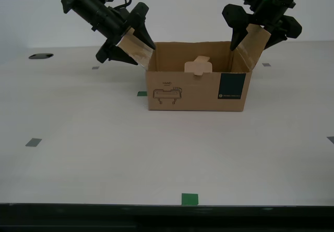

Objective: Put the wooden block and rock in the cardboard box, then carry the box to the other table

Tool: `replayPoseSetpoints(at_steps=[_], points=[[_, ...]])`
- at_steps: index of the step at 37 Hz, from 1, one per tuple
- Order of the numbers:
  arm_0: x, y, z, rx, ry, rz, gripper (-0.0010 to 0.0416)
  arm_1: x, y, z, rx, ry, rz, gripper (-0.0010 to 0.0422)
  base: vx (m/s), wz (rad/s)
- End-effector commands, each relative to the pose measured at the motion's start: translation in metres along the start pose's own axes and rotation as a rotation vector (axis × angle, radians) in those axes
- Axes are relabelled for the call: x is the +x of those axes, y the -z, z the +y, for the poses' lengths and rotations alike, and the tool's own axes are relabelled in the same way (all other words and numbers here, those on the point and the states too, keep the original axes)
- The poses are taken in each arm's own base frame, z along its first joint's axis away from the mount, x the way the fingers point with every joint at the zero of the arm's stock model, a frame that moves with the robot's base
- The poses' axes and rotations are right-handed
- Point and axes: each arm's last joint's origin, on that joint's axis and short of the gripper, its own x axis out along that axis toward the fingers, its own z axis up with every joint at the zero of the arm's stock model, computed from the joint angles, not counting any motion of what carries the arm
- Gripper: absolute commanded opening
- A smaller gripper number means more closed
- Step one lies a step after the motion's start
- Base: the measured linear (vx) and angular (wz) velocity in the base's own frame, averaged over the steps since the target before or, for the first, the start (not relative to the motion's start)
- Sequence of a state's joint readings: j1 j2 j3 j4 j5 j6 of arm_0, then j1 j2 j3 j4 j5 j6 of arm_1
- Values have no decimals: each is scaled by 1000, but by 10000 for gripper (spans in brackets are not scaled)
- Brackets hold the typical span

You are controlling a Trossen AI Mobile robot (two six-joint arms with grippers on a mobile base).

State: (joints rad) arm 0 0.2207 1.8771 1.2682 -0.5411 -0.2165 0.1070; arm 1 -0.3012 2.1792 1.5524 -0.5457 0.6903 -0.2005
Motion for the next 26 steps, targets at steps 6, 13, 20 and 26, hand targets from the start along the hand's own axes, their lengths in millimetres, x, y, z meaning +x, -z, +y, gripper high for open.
replayPoseSetpoints(at_steps=[6,13,20,26], points=[[1,4,0,7,-1,28,287,0,1,-1,-1,6,7,338,0,0],[1,4,0,8,-1,28,229,0,1,-1,-2,6,7,311,0,0],[1,4,0,19,-1,28,150,0,1,-1,-4,5,7,247,0,0],[1,4,0,26,-1,29,82,0,1,-1,-6,-5,5,178,0,0]])
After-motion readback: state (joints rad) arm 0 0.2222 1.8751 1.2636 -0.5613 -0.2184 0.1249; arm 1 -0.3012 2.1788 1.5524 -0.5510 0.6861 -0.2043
